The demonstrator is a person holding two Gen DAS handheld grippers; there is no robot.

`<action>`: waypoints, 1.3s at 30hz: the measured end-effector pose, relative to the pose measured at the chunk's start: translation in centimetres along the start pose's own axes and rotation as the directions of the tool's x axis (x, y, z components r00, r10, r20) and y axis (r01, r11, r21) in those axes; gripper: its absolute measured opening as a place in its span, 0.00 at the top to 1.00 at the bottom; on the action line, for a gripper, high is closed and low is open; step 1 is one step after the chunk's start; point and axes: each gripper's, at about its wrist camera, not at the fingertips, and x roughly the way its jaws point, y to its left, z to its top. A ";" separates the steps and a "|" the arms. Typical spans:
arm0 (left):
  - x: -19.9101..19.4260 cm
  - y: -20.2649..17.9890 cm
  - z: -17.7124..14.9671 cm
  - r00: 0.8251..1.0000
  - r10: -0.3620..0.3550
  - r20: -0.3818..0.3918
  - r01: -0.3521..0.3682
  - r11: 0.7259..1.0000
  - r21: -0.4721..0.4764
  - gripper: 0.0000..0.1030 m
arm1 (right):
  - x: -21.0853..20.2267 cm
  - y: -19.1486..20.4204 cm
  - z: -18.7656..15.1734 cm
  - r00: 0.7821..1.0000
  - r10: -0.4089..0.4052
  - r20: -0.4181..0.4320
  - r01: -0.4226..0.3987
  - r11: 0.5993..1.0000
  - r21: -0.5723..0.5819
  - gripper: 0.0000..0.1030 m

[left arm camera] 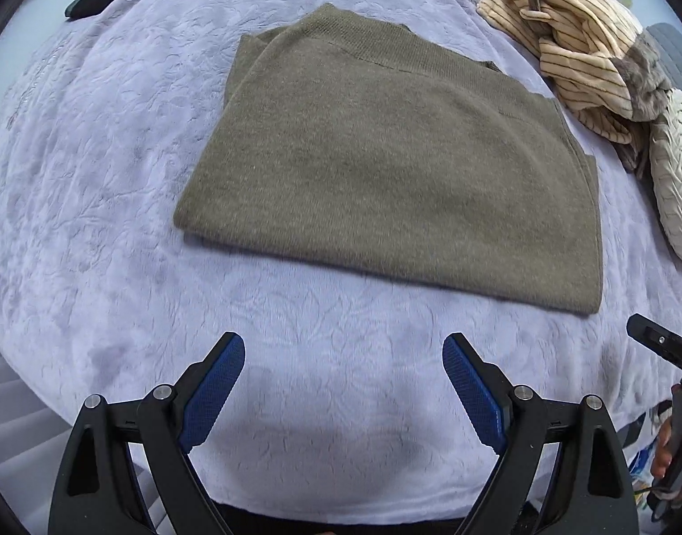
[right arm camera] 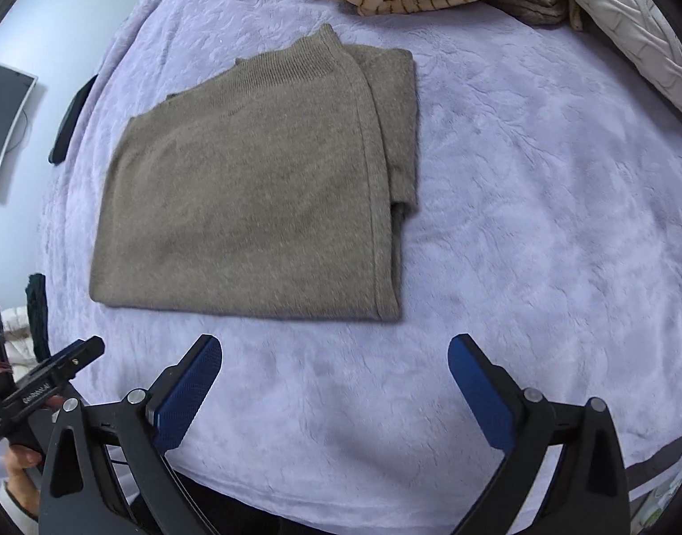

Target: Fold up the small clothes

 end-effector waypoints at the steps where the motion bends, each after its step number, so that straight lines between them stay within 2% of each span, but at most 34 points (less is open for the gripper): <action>1: -0.2 0.1 -0.4 1.000 0.003 0.003 -0.003 1.000 0.004 0.12 | 0.0 -0.1 -0.4 1.000 -0.002 -0.005 0.002 1.000 -0.002 0.01; 7: -0.8 1.0 -1.9 0.999 -0.048 0.008 0.048 0.999 -0.003 0.12 | -0.5 1.0 -2.1 1.000 -0.017 -0.004 0.017 0.999 -0.044 0.01; 11: -1.0 2.5 -1.3 0.997 -0.059 0.045 0.060 0.998 -0.020 0.12 | -0.9 2.4 -2.7 1.000 -0.022 0.000 0.022 0.998 -0.059 0.01; 15: -1.5 5.1 0.4 0.993 -0.090 0.083 0.093 0.995 -0.037 0.12 | -1.0 3.7 -3.4 1.000 -0.010 -0.004 0.010 0.999 -0.049 0.01; 20: -1.5 9.2 3.6 0.969 -0.209 0.133 0.211 0.977 -0.005 0.13 | -0.6 5.5 -4.6 1.000 -0.019 -0.007 0.019 1.000 -0.006 0.01; 22: -0.5 10.3 5.0 0.962 -0.249 0.113 0.246 0.969 0.034 0.21 | -0.2 6.2 -5.1 1.000 -0.024 -0.011 0.024 1.000 0.016 0.01; 25: 1.5 11.0 6.6 0.965 -0.254 0.068 0.247 0.964 0.104 0.22 | 0.3 7.6 -6.0 1.000 -0.026 -0.016 0.027 0.998 0.048 0.01; 26: 2.2 11.1 6.9 0.966 -0.255 0.053 0.247 0.961 0.125 0.25 | 0.4 8.0 -6.2 0.999 -0.028 -0.016 0.028 0.998 0.053 0.01; 27: 3.0 11.1 7.3 0.966 -0.258 0.030 0.251 0.957 0.145 0.34 | 0.6 8.5 -6.5 0.999 -0.030 -0.016 0.031 0.998 0.058 0.01; 29: 3.9 11.0 7.8 0.964 -0.265 0.005 0.261 0.950 0.170 0.35 | 0.9 9.6 -7.1 0.999 -0.041 -0.022 0.042 0.997 0.070 0.01; 31: 4.5 11.0 8.3 0.955 -0.297 -0.010 0.293 0.936 0.194 0.36 | 1.1 10.6 -7.5 0.999 -0.045 -0.024 0.047 0.995 0.083 0.01; 33: 4.8 10.9 8.7 0.948 -0.318 -0.026 0.316 0.923 0.219 0.50 | 1.3 11.3 -7.8 0.998 -0.052 -0.029 0.054 0.994 0.091 0.01; 34: 5.0 11.0 8.9 0.944 -0.326 -0.039 0.326 0.917 0.228 0.52 | 1.3 11.8 -7.9 0.998 -0.052 -0.030 0.055 0.994 0.097 0.01; 36: 5.7 11.3 9.2 0.935 -0.346 -0.077 0.355 0.906 0.229 0.83 | 1.4 12.4 -8.1 0.999 -0.045 -0.027 0.048 0.993 0.107 0.01; 37: 6.1 11.5 9.3 0.932 -0.349 -0.097 0.362 0.905 0.221 0.87 | 1.5 12.7 -8.0 0.999 -0.039 -0.027 0.042 0.993 0.111 0.01; 39: 6.3 12.1 9.4 0.927 -0.360 -0.102 0.374 0.904 0.206 0.89 | 1.6 13.3 -7.9 0.999 -0.033 -0.030 0.036 0.993 0.110 0.01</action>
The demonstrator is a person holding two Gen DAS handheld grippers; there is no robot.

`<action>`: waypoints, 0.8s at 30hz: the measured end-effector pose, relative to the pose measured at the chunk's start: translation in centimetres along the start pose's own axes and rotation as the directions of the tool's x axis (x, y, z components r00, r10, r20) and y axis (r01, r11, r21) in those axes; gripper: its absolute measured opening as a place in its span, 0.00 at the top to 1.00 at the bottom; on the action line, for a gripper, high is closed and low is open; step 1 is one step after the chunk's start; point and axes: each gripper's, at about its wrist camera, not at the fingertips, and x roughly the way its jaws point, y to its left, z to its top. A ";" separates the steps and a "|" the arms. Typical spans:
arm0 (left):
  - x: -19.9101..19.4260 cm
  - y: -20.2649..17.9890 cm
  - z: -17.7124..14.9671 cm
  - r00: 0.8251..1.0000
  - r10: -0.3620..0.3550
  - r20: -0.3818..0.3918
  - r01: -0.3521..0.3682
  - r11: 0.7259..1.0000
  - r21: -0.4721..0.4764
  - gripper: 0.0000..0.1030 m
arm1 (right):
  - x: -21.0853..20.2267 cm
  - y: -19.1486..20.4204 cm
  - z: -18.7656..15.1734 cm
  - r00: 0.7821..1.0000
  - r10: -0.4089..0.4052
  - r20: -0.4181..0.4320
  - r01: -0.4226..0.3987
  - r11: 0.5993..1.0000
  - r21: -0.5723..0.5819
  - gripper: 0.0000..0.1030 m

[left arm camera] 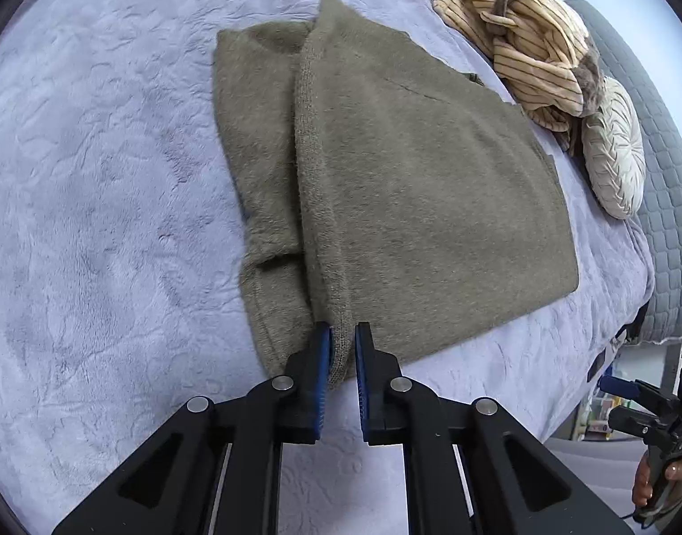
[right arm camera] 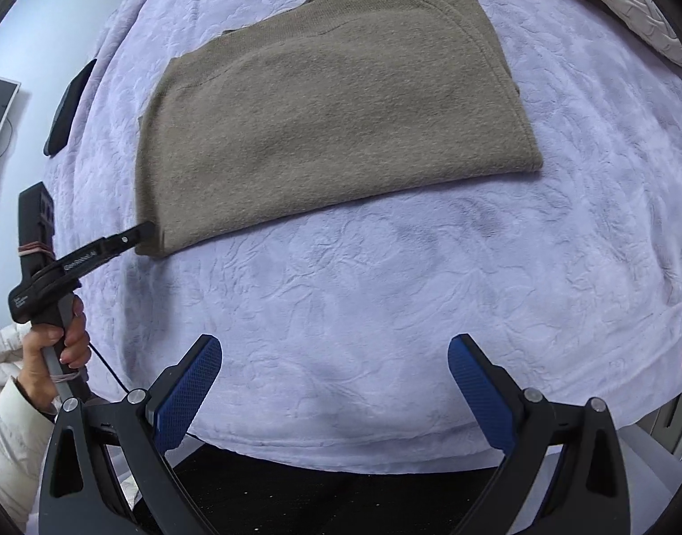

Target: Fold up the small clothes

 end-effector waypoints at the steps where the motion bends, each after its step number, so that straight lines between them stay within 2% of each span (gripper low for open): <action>1: -0.2 0.3 -0.2 1.000 -0.001 0.005 0.001 1.000 -0.004 0.93 | 0.0 0.4 0.1 1.000 0.003 -0.002 -0.003 1.000 -0.007 0.01; 5: -0.2 1.3 -1.3 0.999 0.040 0.015 -0.040 0.999 -0.023 0.93 | -0.1 1.6 0.4 1.000 0.002 -0.008 -0.002 0.998 -0.067 0.01; 10: 0.2 2.0 -2.6 0.999 0.033 0.032 -0.030 0.997 -0.073 0.93 | 0.3 1.9 1.0 0.998 -0.010 -0.066 0.001 0.990 -0.140 0.01; 16: 0.0 1.7 -3.4 0.997 0.062 0.056 -0.057 0.995 -0.083 0.93 | 0.3 0.9 2.0 0.995 -0.011 -0.095 0.000 0.992 -0.123 0.01; 20: -1.1 1.3 -3.6 0.989 0.114 0.092 -0.100 0.985 -0.141 0.93 | 0.1 -0.1 2.5 0.995 -0.013 -0.097 0.003 0.995 -0.104 0.01; 24: -1.6 0.6 -3.7 0.986 0.146 0.079 -0.131 0.976 -0.173 0.93 | 0.0 -1.1 2.8 0.996 -0.007 -0.091 0.001 0.998 -0.063 0.01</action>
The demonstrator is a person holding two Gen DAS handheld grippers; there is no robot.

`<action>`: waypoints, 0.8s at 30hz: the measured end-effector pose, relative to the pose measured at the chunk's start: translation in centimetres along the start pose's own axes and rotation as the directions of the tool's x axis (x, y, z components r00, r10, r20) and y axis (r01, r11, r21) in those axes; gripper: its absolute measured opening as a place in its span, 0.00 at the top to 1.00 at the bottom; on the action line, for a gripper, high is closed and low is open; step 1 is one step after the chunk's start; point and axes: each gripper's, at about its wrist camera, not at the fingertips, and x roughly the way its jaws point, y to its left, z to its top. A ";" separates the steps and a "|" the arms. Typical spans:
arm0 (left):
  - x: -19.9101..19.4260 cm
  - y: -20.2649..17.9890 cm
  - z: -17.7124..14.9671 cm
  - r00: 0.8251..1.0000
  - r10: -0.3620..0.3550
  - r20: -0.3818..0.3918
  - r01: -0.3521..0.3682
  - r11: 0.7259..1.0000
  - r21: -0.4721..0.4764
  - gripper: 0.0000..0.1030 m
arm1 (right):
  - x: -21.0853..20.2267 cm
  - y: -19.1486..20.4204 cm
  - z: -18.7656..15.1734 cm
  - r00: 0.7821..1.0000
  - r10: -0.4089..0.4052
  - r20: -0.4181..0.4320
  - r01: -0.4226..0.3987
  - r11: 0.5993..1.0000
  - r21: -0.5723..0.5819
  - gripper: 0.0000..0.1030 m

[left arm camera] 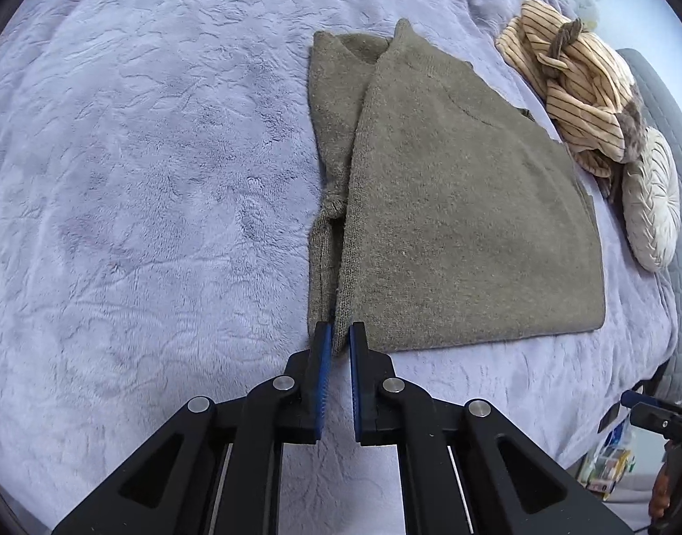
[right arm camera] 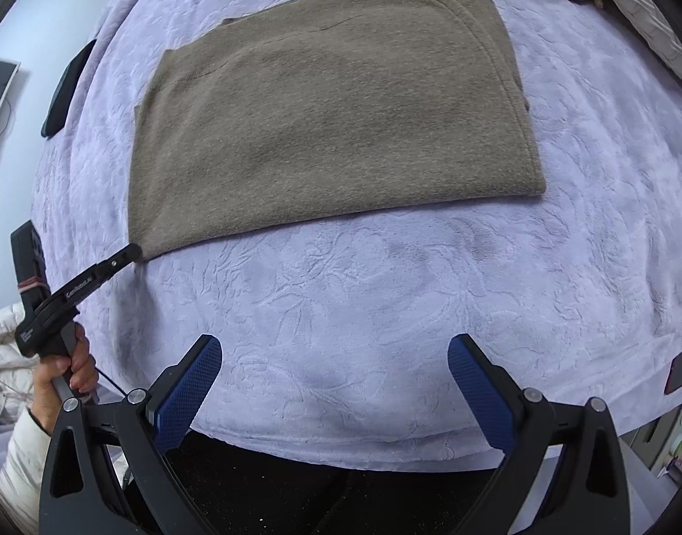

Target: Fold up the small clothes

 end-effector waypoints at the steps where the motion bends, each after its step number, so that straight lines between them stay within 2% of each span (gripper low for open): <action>1: -0.1 -0.2 0.0 1.000 0.010 -0.006 -0.010 1.000 0.003 0.93 | 0.0 -0.2 0.0 1.000 0.003 0.001 -0.003 1.000 0.014 0.01; 6: -0.6 -0.9 -0.8 0.999 0.037 -0.030 -0.036 0.999 0.026 0.93 | 0.2 -0.7 0.1 1.000 0.030 -0.002 -0.029 0.998 0.052 0.01; 12: -0.9 -1.9 -1.8 0.997 0.072 -0.039 -0.070 0.996 0.051 0.92 | 0.4 0.1 0.2 0.999 0.040 -0.001 -0.040 0.998 0.042 0.01; 13: -0.9 -2.0 -1.9 0.996 0.073 -0.042 -0.071 0.996 0.046 0.90 | 0.5 0.2 0.2 0.999 0.042 -0.001 -0.042 0.998 0.039 0.01; 14: -0.9 -2.0 -2.0 0.996 0.076 -0.048 -0.074 0.996 0.042 0.62 | 0.5 0.4 0.3 0.999 0.045 -0.002 -0.045 0.998 0.034 0.01; 15: -0.9 -1.9 -2.1 0.995 0.089 -0.054 -0.088 0.996 0.034 0.18 | 0.6 0.6 0.3 0.999 0.045 -0.003 -0.045 0.999 0.029 0.01; 16: -1.1 -2.0 -2.3 0.993 0.114 -0.039 -0.113 0.993 0.024 0.09 | 0.6 0.8 0.4 0.999 0.047 -0.004 -0.047 0.999 0.022 0.01; 17: -1.5 -2.1 -2.4 0.992 0.122 -0.017 -0.121 0.992 0.028 0.08 | 0.7 0.9 0.4 0.999 0.049 -0.006 -0.049 0.999 0.016 0.01; 24: -1.7 -2.5 -2.5 0.993 0.112 -0.025 -0.112 0.994 0.014 0.08 | 1.4 1.8 0.5 0.997 0.077 -0.029 -0.077 0.997 -0.009 0.01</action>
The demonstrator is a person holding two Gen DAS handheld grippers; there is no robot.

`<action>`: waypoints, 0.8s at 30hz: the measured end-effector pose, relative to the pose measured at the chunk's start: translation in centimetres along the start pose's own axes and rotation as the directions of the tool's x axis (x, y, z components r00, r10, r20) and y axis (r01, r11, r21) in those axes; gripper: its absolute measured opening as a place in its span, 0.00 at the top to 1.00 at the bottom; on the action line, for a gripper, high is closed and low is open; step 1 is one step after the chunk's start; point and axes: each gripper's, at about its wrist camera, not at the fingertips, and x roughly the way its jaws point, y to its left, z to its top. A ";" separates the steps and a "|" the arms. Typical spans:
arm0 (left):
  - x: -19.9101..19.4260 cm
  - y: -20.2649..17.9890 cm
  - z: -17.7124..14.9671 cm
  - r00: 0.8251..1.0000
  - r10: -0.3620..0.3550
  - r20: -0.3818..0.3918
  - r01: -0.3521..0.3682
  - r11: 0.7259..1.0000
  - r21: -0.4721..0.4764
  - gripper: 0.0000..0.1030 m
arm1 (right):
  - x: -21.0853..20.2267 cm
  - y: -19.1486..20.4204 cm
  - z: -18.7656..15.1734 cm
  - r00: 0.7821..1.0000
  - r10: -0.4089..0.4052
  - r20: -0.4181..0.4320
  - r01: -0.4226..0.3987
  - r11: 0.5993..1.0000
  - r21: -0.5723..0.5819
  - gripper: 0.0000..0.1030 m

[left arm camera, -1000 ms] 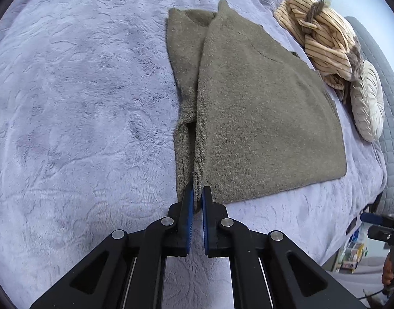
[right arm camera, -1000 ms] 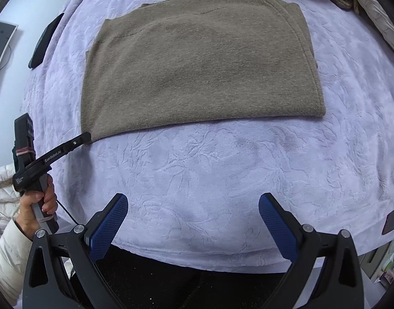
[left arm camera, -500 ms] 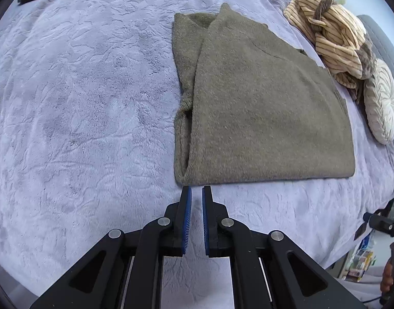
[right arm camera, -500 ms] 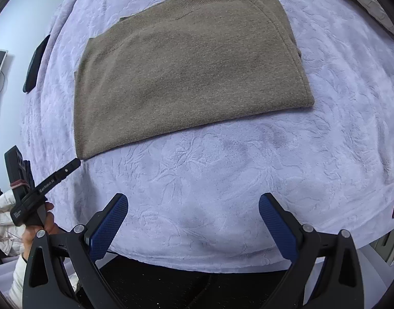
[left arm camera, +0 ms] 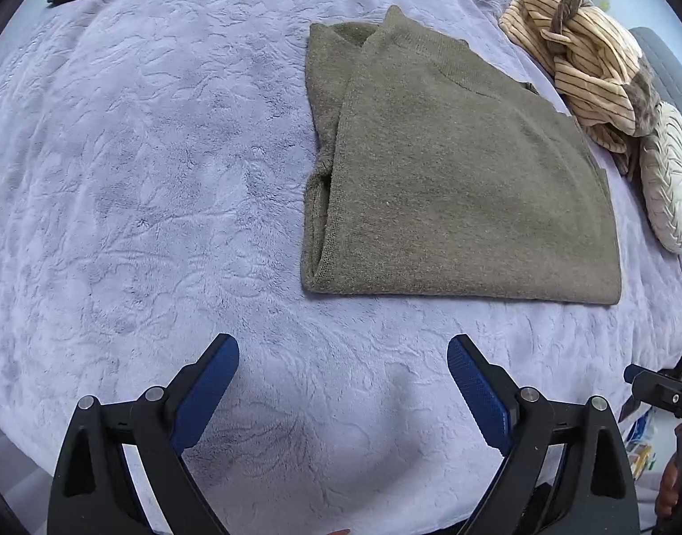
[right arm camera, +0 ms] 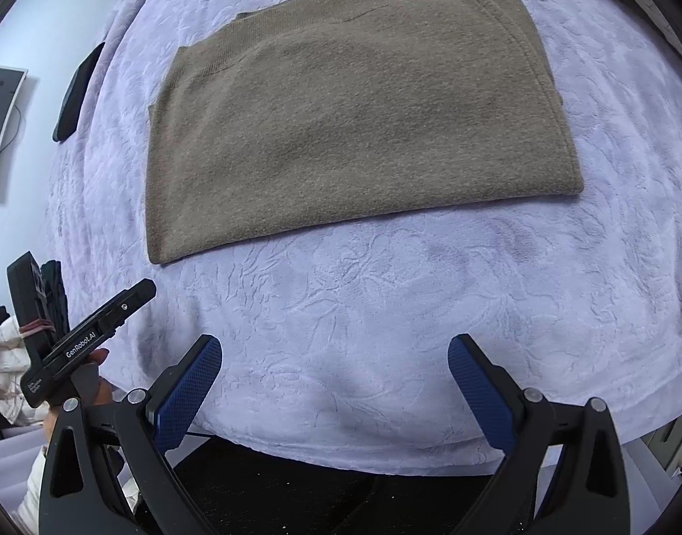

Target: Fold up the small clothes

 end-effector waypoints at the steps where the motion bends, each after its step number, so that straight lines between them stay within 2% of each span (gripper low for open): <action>1: 0.0 0.1 -0.1 1.000 0.001 -0.001 -0.001 1.000 -0.004 0.08 | 0.1 0.3 0.0 1.000 0.011 0.003 -0.011 1.000 -0.010 0.01; 3: 0.3 0.0 0.0 1.000 0.010 -0.006 -0.010 1.000 -0.008 0.08 | 0.1 0.9 0.0 1.000 0.027 0.011 -0.027 0.999 -0.039 0.01; 6: 0.9 -0.2 0.0 1.000 0.017 -0.025 -0.018 1.000 -0.013 0.08 | 0.4 1.9 -0.1 1.000 0.010 0.011 -0.009 0.996 -0.083 0.01; 16: 1.4 -0.7 0.2 0.999 -0.017 -0.049 0.016 0.999 -0.033 0.08 | 1.9 3.3 0.2 0.999 0.015 -0.030 -0.019 0.989 -0.147 0.00; 24: 1.6 -1.2 0.5 0.998 -0.031 -0.055 0.028 0.998 -0.047 0.08 | 1.5 3.2 1.4 0.999 0.019 0.031 -0.015 0.991 -0.136 0.00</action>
